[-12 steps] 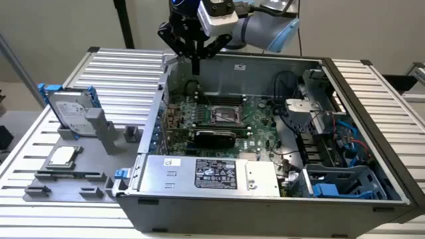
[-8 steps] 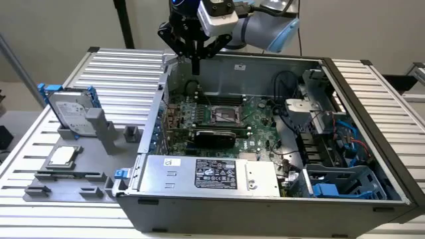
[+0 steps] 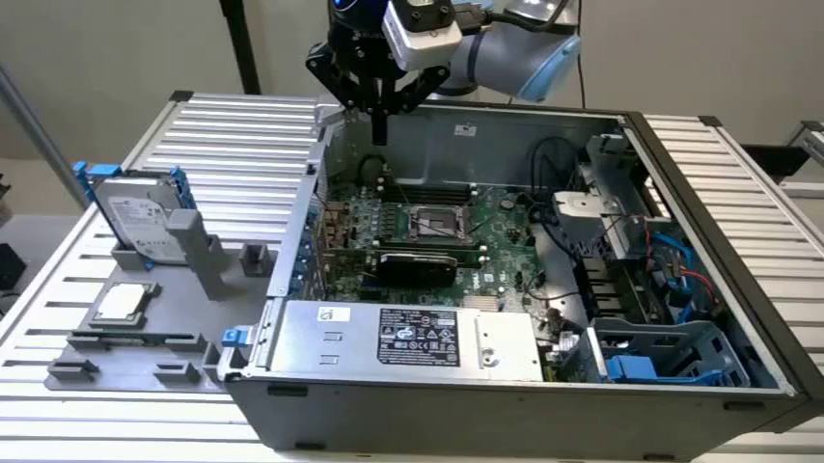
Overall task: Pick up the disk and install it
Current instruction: 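Reach for the disk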
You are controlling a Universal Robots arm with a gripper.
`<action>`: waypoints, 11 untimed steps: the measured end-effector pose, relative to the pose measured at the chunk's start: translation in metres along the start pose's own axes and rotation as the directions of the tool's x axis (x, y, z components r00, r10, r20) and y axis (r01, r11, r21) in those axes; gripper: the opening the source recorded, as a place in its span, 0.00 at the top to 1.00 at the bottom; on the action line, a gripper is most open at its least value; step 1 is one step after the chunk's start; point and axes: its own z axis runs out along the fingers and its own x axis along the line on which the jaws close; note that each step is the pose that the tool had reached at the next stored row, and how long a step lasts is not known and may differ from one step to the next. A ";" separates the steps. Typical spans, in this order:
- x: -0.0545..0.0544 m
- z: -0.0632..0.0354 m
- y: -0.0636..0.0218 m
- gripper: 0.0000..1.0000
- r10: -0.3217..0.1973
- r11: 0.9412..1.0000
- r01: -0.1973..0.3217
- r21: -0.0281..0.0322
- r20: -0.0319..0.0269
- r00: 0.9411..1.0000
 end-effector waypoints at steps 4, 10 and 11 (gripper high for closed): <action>0.007 -0.0002 -0.0005 1.00 0.000 1.000 0.000 0.000 0.001 1.000; 0.034 -0.0008 -0.0024 1.00 0.000 1.000 0.000 0.000 0.001 1.000; 0.039 -0.0009 -0.0027 1.00 0.000 1.000 0.000 0.000 0.001 1.000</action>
